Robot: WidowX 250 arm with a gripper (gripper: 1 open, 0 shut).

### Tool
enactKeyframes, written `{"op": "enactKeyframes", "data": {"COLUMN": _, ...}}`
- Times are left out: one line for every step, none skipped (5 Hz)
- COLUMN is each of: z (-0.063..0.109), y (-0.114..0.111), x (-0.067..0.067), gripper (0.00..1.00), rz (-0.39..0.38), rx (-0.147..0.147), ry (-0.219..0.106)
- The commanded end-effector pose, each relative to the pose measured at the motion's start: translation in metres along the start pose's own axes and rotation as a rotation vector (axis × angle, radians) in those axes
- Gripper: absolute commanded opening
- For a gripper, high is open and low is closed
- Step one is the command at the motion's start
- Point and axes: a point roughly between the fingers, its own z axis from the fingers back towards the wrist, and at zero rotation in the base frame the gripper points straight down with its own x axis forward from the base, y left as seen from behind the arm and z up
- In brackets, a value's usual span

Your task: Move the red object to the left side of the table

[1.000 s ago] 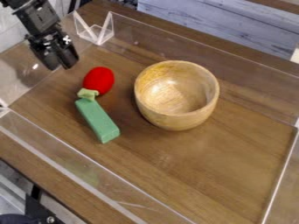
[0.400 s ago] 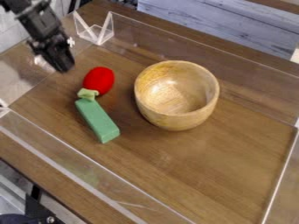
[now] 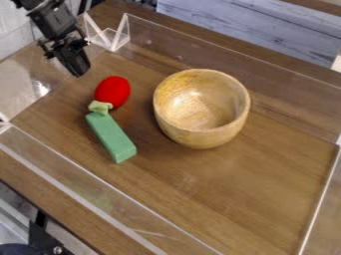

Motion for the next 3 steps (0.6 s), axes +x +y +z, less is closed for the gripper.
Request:
{"op": "enactKeyframes", "data": {"z": 0.0153, "y": -0.0014, "x": 0.0096, "gripper": 0.0, "rz": -0.044, "rx": 0.033, "ry": -0.017}}
{"op": "enactKeyframes", "data": {"z": 0.0144, "y": -0.001, "x": 0.0127, "gripper": 0.0, "rz": -0.066, "rx": 0.031, "ry": 0.007}}
{"op": "enactKeyframes", "data": {"z": 0.0095, "y": 0.0024, "x": 0.014, "gripper": 0.0, "rz": -0.043, "rx": 0.031, "ry": 0.007}}
